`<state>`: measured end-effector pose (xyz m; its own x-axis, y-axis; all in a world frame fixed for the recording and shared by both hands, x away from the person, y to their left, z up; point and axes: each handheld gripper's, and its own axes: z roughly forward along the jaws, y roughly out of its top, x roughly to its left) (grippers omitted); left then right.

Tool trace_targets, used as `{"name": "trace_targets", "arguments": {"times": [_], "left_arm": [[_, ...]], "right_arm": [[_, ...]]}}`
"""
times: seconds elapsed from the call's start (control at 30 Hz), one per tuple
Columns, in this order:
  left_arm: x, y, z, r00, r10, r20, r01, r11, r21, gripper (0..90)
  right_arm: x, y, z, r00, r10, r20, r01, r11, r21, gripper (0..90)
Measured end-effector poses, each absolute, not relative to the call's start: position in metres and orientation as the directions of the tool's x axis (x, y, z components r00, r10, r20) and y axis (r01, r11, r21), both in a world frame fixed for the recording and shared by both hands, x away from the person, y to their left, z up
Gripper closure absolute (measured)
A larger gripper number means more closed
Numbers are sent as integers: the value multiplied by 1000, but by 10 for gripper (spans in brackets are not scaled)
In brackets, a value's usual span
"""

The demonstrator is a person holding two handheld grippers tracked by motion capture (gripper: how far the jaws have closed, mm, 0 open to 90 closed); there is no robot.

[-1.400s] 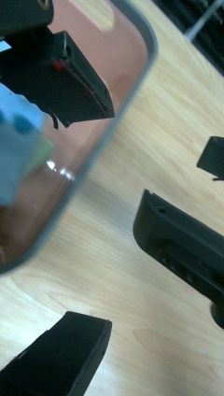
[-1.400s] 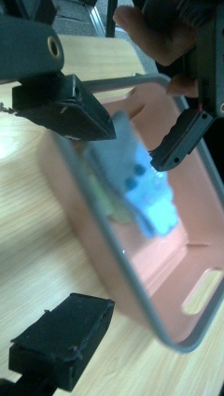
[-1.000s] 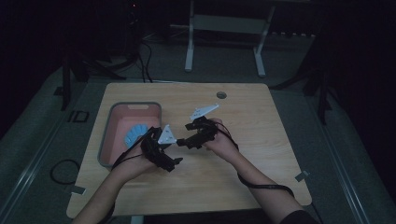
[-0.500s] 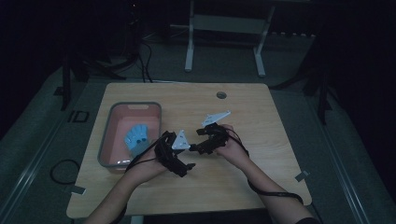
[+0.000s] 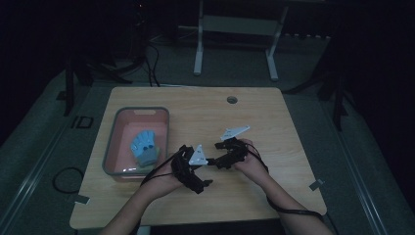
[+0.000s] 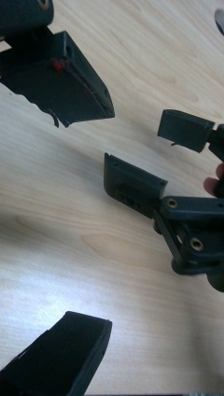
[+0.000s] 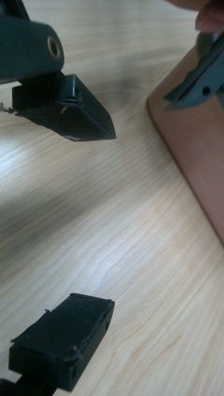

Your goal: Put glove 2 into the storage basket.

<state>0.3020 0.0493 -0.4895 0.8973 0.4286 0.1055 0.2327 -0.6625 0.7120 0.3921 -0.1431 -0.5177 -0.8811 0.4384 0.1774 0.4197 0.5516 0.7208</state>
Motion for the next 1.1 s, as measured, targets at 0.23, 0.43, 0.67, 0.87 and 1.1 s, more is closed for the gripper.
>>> {"name": "trace_targets", "arguments": {"times": [0.23, 0.43, 0.67, 0.87, 1.1], "left_arm": [[300, 38, -500, 920, 382, 86, 213, -674, 708, 24], [298, 30, -511, 929, 363, 69, 212, -677, 704, 24], [294, 24, -521, 936, 346, 61, 206, -680, 704, 24], [292, 22, -530, 940, 338, 42, 211, -674, 708, 24], [288, 17, -538, 944, 327, 42, 200, -671, 714, 24]], "right_arm": [[388, -158, -531, -870, 460, 177, 438, 556, 706, 152], [381, -169, -537, -864, 471, 179, 448, 556, 701, 150], [375, -179, -547, -858, 486, 164, 452, 563, 692, 150], [369, -186, -553, -858, 494, 141, 441, 568, 695, 150], [361, -198, -561, -849, 509, 138, 447, 555, 702, 150]]}}
